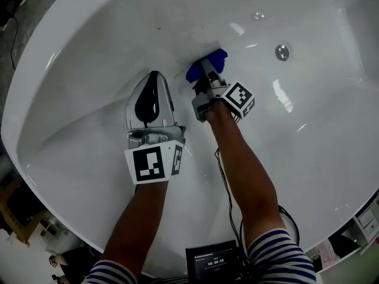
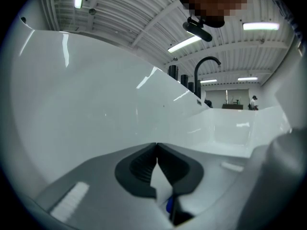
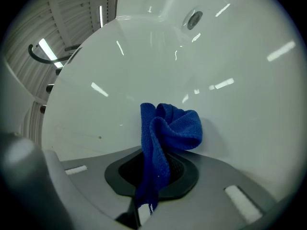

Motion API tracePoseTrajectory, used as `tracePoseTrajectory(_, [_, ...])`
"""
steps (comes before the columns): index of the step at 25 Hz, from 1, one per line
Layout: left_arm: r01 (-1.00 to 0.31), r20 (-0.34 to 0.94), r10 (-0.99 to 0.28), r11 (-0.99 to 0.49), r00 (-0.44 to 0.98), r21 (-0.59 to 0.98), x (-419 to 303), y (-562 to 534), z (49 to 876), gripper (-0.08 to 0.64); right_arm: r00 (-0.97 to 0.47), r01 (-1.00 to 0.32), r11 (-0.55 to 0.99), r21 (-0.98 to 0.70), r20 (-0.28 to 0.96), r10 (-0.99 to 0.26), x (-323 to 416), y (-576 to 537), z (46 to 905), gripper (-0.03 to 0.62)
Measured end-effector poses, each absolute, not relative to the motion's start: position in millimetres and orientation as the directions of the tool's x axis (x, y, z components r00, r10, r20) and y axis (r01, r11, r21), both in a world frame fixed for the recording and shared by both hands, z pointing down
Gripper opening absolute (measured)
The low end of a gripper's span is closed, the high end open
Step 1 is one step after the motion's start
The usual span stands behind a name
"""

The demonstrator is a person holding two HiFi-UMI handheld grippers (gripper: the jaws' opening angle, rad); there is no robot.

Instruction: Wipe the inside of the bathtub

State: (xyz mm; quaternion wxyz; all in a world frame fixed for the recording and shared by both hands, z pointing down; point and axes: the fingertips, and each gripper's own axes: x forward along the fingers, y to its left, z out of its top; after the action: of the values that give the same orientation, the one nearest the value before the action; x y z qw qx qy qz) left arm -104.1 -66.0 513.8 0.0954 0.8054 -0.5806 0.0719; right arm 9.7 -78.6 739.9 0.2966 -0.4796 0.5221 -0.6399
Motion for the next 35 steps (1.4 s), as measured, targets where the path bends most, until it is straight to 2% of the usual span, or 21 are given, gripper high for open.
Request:
tracePoseTrajectory(5, [-0.949, 0.206, -0.926, -0.308, 0.316, 0.070, -104, -64, 479, 0.002, -0.373, -0.121, -0.241, -0.963, 0.269, -0.888, 8, -85, 691, 0.043])
tracePoseTrajectory(16, [-0.948, 0.124, -0.940, -0.315, 0.319, 0.055, -101, -54, 358, 0.002, -0.400, -0.093, -0.096, -0.991, 0.125, -0.908, -3, -104, 523, 0.043])
tracePoseTrajectory(24, [-0.950, 0.076, -0.948, -0.307, 0.310, 0.047, -138, -57, 277, 0.002, -0.414, -0.083, 0.003, -0.997, 0.032, -0.910, -39, -128, 412, 0.043])
tracePoseTrajectory(30, [-0.948, 0.065, -0.946, -0.314, 0.316, 0.043, -138, -55, 241, 0.002, -0.422, -0.107, 0.011, -0.994, 0.035, -0.906, -41, -128, 365, 0.043])
tracePoseTrajectory(35, [-0.949, 0.051, -0.948, -0.312, 0.314, 0.043, -141, -57, 228, 0.002, -0.428, -0.095, 0.054, -0.994, -0.008, -0.904, -46, -131, 343, 0.043])
